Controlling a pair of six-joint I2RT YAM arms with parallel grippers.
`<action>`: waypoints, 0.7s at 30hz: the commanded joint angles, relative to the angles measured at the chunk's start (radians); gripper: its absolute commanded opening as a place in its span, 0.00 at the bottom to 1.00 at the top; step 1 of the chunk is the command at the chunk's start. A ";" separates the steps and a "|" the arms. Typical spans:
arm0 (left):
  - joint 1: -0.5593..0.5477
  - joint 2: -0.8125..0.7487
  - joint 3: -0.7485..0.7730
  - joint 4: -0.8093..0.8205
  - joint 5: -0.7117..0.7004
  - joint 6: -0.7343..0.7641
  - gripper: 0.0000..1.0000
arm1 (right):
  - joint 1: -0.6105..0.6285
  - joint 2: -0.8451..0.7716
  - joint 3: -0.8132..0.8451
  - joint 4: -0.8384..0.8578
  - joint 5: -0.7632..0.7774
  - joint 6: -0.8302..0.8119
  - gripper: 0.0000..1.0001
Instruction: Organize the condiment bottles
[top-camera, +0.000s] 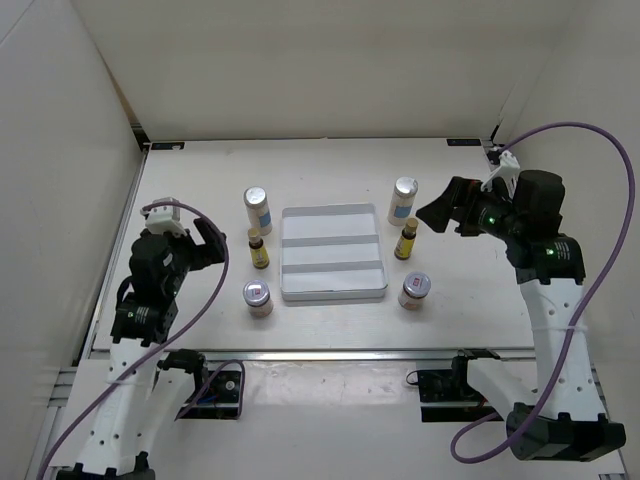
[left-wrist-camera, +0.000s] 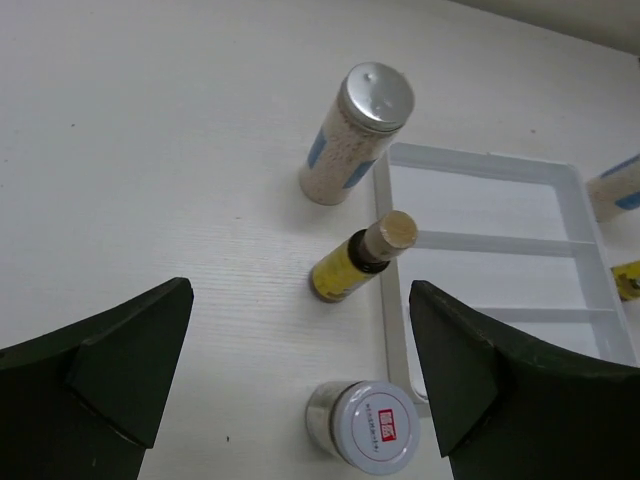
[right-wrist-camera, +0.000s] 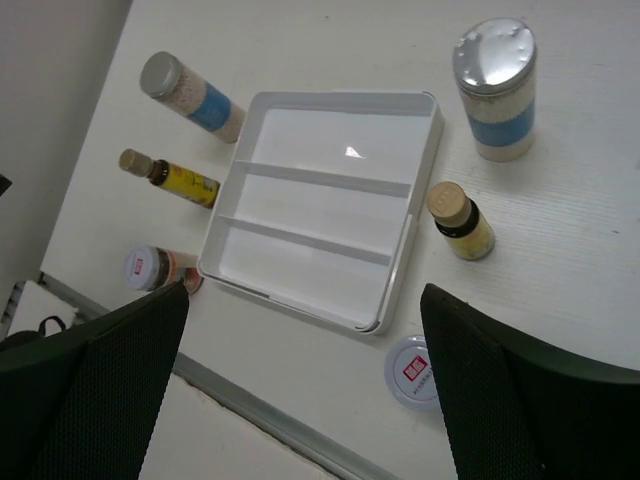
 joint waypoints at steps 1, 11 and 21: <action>-0.002 0.048 -0.038 0.084 -0.074 -0.026 1.00 | 0.001 -0.015 0.038 -0.089 0.145 -0.012 1.00; -0.052 0.002 -0.112 0.201 -0.152 0.023 1.00 | 0.001 0.046 -0.088 -0.104 0.047 -0.023 1.00; -0.204 0.024 -0.121 0.179 -0.273 0.034 1.00 | 0.011 0.139 -0.114 -0.206 0.207 -0.010 1.00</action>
